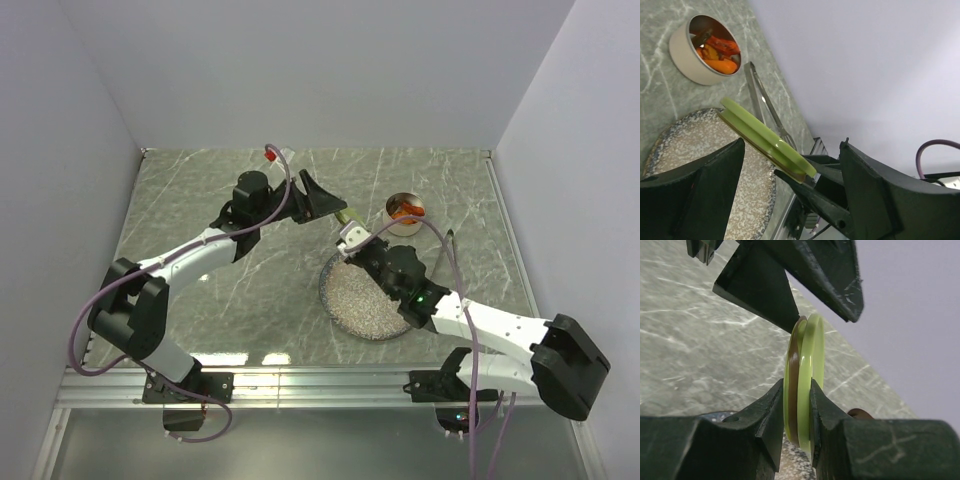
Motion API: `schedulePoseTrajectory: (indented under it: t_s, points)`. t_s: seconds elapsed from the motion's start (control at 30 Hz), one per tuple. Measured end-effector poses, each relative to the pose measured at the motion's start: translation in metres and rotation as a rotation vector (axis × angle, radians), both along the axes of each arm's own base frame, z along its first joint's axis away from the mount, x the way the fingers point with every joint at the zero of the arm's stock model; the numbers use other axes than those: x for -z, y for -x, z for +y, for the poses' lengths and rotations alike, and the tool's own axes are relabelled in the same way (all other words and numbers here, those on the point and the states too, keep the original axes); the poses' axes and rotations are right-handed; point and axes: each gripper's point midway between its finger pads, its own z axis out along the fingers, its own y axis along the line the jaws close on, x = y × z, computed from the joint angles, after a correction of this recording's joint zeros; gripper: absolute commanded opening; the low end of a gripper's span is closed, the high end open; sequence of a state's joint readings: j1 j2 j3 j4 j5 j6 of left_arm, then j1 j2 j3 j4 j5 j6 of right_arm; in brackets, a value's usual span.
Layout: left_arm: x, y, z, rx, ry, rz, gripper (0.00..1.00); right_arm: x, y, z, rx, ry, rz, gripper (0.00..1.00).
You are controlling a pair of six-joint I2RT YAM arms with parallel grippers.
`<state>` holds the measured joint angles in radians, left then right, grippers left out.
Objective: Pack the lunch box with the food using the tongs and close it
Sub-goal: Pass the lid of the lunch box from the right arm to the left, then pass the lid of the lunch box from the left arm to the right
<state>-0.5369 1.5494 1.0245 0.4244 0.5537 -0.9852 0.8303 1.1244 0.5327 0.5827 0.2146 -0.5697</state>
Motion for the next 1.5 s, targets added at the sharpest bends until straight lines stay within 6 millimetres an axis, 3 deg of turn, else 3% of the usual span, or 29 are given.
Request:
schedulePoseTrajectory:
  t_s: [0.13,0.27,0.33,0.37,0.4,0.47,0.5,0.53,0.63,0.7,0.77,0.8,0.97,1.23,1.37,1.5]
  points:
    - [-0.005,0.003,-0.003,0.026,0.03,0.001,0.82,-0.005,-0.001,0.005,0.038,0.038,-0.06,0.0]
    - [0.002,0.003,-0.007,0.052,0.034,0.016,0.81,-0.01,0.001,0.01,0.055,0.062,-0.11,0.0]
    - [0.009,0.002,-0.009,0.059,0.031,0.036,0.73,-0.016,0.002,0.011,0.062,0.056,-0.135,0.0]
    - [0.011,0.003,-0.01,0.065,0.034,0.047,0.64,-0.018,0.002,0.01,0.066,0.054,-0.142,0.0]
    - [0.01,0.003,-0.01,0.072,0.04,0.044,0.44,-0.016,0.003,0.01,0.067,0.062,-0.143,0.0]
    - [0.006,0.005,-0.013,0.081,0.052,0.039,0.27,-0.01,0.003,0.008,0.069,0.091,-0.144,0.0]
    - [0.005,0.006,-0.014,0.082,0.057,0.052,0.06,-0.008,0.003,0.006,0.075,0.105,-0.148,0.0]
    - [0.004,0.009,-0.016,0.086,0.07,0.084,0.0,-0.005,0.003,0.004,0.081,0.122,-0.153,0.01]
    - [0.007,0.013,-0.02,0.092,0.08,0.14,0.0,0.002,0.004,-0.002,0.096,0.164,-0.16,0.05]
    - [0.007,0.013,-0.02,0.093,0.085,0.147,0.01,0.0,0.004,-0.003,0.104,0.158,-0.161,0.18]
    - [0.006,0.013,-0.021,0.101,0.094,0.143,0.0,-0.002,0.005,-0.005,0.111,0.149,-0.161,0.23]
    - [0.005,0.013,-0.021,0.105,0.1,0.137,0.0,-0.004,0.006,-0.006,0.112,0.14,-0.161,0.31]
    - [-0.004,0.017,-0.019,0.137,0.119,0.064,0.0,-0.017,0.014,-0.012,0.113,0.039,-0.144,0.52]
    - [-0.004,-0.031,0.041,-0.08,0.076,-0.058,0.0,-0.077,0.03,-0.053,0.174,-0.246,-0.198,0.62]
    - [-0.002,-0.032,0.048,-0.102,0.065,-0.081,0.0,-0.088,0.031,-0.067,0.176,-0.352,-0.184,0.64]
    - [-0.005,-0.024,0.046,-0.065,0.078,-0.11,0.0,-0.089,0.012,-0.085,0.193,-0.459,-0.096,0.66]
